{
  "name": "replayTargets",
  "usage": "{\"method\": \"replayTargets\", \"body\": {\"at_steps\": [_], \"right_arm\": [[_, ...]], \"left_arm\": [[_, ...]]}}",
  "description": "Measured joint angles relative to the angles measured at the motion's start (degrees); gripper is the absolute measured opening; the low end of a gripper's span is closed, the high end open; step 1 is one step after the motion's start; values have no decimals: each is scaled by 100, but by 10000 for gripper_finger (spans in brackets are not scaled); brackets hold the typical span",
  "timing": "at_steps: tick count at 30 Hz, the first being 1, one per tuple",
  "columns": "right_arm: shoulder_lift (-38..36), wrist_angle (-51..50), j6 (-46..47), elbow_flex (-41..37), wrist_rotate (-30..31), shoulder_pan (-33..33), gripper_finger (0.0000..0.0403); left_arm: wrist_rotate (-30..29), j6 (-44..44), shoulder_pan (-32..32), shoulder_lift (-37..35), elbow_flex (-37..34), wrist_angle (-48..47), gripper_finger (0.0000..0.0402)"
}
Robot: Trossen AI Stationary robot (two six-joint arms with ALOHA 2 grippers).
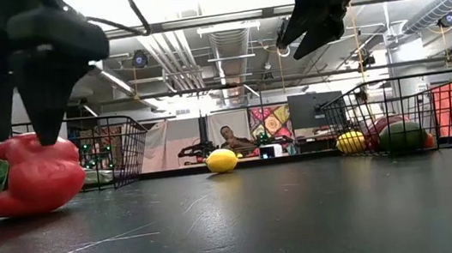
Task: Sort produce into baskets
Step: Put the red bell pepper into the left wire basket
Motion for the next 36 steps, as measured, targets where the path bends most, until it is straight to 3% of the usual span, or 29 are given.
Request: {"method": "replayTargets", "body": {"at_steps": [13, 26, 31, 36], "right_arm": [[0, 0, 0, 0, 0, 0, 396], [0, 3, 7, 0, 2, -1, 396], [0, 3, 9, 0, 2, 0, 396], [0, 4, 11, 0, 2, 0, 396]], "left_arm": [[-22, 33, 21, -76, -970, 1205, 385], [-77, 148, 30, -96, -835, 1187, 331], [-62, 397, 28, -106, -301, 462, 333], [-393, 563, 35, -106, 608, -1069, 333]]}}
